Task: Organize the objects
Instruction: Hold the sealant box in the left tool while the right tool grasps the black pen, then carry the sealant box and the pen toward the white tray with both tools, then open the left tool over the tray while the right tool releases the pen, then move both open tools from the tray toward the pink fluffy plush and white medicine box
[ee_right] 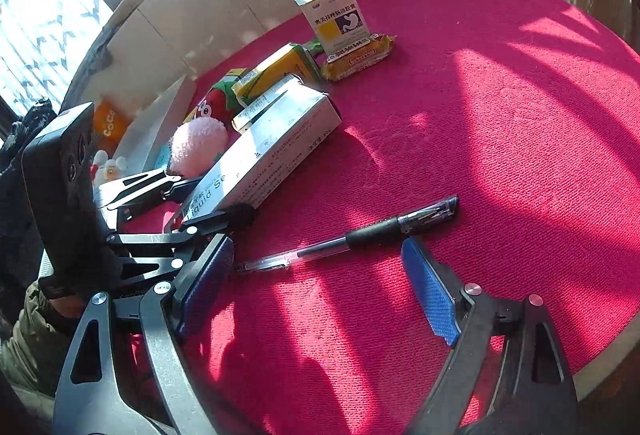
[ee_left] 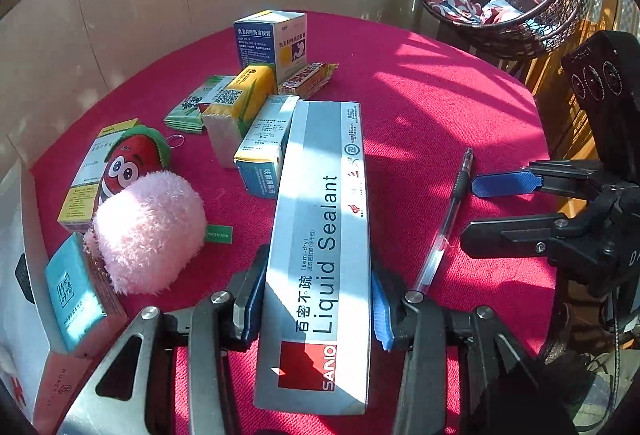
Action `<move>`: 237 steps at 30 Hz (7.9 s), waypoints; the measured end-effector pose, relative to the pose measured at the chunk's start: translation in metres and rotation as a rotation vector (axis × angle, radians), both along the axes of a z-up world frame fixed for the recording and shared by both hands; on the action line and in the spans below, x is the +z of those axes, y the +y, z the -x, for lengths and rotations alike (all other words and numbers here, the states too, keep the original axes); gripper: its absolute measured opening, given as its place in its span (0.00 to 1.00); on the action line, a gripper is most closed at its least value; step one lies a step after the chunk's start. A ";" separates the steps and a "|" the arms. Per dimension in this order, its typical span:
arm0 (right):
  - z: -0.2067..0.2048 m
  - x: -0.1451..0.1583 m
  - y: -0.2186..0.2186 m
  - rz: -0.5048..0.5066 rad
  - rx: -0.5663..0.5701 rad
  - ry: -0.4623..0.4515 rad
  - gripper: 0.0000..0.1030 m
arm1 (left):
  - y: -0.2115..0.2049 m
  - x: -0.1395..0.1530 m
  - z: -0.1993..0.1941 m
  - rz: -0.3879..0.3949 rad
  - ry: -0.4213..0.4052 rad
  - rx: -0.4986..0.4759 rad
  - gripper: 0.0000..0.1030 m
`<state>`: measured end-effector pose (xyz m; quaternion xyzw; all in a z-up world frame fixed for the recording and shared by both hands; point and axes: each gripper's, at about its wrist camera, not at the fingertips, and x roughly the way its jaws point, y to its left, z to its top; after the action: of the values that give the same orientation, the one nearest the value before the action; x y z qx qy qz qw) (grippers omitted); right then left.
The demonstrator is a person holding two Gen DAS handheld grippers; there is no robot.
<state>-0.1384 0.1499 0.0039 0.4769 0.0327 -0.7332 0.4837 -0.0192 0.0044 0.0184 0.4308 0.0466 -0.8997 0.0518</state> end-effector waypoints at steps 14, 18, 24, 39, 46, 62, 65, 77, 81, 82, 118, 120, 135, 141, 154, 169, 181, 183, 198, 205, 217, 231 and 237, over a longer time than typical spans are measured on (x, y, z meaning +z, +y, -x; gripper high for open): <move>-0.014 -0.003 -0.067 -0.270 -0.149 0.238 0.84 | -0.012 0.031 -0.051 -0.018 0.174 0.147 0.43; -0.028 -0.007 -0.072 -0.279 -0.077 0.305 0.85 | -0.021 0.034 -0.061 -0.036 0.200 0.173 0.43; -0.045 -0.003 -0.065 -0.174 0.108 0.280 0.80 | -0.033 0.037 -0.076 -0.074 0.241 0.211 0.43; 0.001 0.004 -0.106 -0.217 -0.109 0.210 0.81 | -0.050 0.043 -0.090 -0.110 0.279 0.286 0.43; -0.039 -0.003 -0.112 -0.253 0.159 0.379 0.71 | -0.064 0.041 -0.103 -0.138 0.295 0.322 0.43; 0.004 -0.003 -0.094 -0.275 0.024 0.332 0.70 | -0.061 0.043 -0.105 -0.130 0.306 0.342 0.43; -0.001 -0.003 -0.105 -0.283 0.010 0.358 0.68 | -0.061 0.043 -0.106 -0.119 0.304 0.352 0.43; 0.005 0.004 -0.080 -0.162 -0.014 0.293 0.09 | -0.056 0.052 -0.111 -0.058 0.332 0.367 0.43; 0.002 0.034 -0.061 -0.058 -0.068 0.332 0.07 | -0.061 0.057 -0.117 -0.058 0.357 0.395 0.43; 0.000 0.044 -0.059 -0.031 -0.072 0.348 0.07 | -0.062 0.057 -0.119 -0.058 0.361 0.401 0.43; -0.106 0.161 -0.120 0.265 0.214 0.487 0.07 | -0.103 0.074 -0.166 -0.026 0.428 0.578 0.43; -0.113 0.164 -0.129 0.271 0.230 0.485 0.08 | -0.107 0.075 -0.168 -0.018 0.426 0.588 0.43; -0.146 0.164 -0.205 0.269 0.307 0.482 0.08 | -0.165 0.079 -0.195 -0.008 0.411 0.690 0.43; -0.147 0.157 -0.234 0.246 0.313 0.465 0.08 | -0.191 0.078 -0.200 -0.013 0.397 0.721 0.43; -0.154 0.118 -0.305 0.159 0.319 0.420 0.08 | -0.256 0.064 -0.187 -0.088 0.348 0.778 0.43; -0.154 0.066 -0.365 0.071 0.281 0.389 0.08 | -0.291 0.052 -0.175 -0.099 0.319 0.820 0.42; -0.160 0.056 -0.354 0.094 0.293 0.324 0.84 | -0.305 0.057 -0.182 -0.121 0.359 0.914 1.00; -0.164 0.062 -0.345 0.111 0.296 0.332 0.84 | -0.301 0.060 -0.190 -0.103 0.382 0.940 1.00; -0.159 0.100 -0.282 0.215 0.225 0.322 0.84 | -0.252 0.097 -0.192 0.036 0.432 0.955 1.00; -0.143 0.107 -0.256 0.251 0.183 0.293 0.85 | -0.231 0.098 -0.177 0.078 0.390 0.935 1.00; -0.081 0.122 -0.180 0.379 -0.017 0.251 0.86 | -0.186 0.104 -0.142 0.093 0.389 0.763 1.00; 0.036 0.098 -0.083 0.303 -0.365 0.182 0.86 | -0.100 0.039 -0.032 0.052 0.126 0.358 1.00; 0.041 0.052 -0.086 0.139 -0.209 0.149 0.86 | -0.078 0.013 -0.002 0.098 0.044 0.267 0.97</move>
<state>-0.1798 0.0635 0.0557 0.3874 -0.0324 -0.8133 0.4329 -0.0174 -0.0738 0.0313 0.3980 0.0606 -0.8952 0.1910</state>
